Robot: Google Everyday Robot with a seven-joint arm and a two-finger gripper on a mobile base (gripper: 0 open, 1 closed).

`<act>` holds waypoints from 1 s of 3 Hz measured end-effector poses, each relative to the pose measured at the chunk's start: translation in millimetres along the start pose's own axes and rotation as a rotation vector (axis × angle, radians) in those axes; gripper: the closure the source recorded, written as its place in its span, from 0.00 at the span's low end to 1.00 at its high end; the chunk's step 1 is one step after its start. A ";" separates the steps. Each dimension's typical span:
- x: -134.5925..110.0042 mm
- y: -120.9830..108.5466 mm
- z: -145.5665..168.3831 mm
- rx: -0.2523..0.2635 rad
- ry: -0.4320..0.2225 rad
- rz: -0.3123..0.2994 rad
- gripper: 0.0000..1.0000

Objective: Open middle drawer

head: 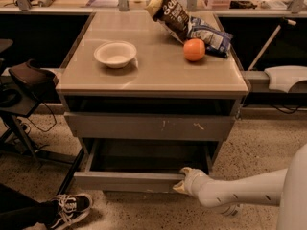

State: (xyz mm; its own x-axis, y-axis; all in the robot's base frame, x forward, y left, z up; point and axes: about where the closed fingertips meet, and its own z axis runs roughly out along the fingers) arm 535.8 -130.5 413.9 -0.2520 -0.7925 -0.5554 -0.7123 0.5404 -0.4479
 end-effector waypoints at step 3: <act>11.4 13.7 -13.8 0.001 -0.013 0.008 1.00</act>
Offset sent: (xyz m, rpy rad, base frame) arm -0.3715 -0.1627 -0.1931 0.2338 -0.0834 0.0005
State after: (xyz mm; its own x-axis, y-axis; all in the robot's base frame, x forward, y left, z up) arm 514.1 -136.0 411.1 -0.2492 -0.7841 -0.5684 -0.7096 0.5472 -0.4439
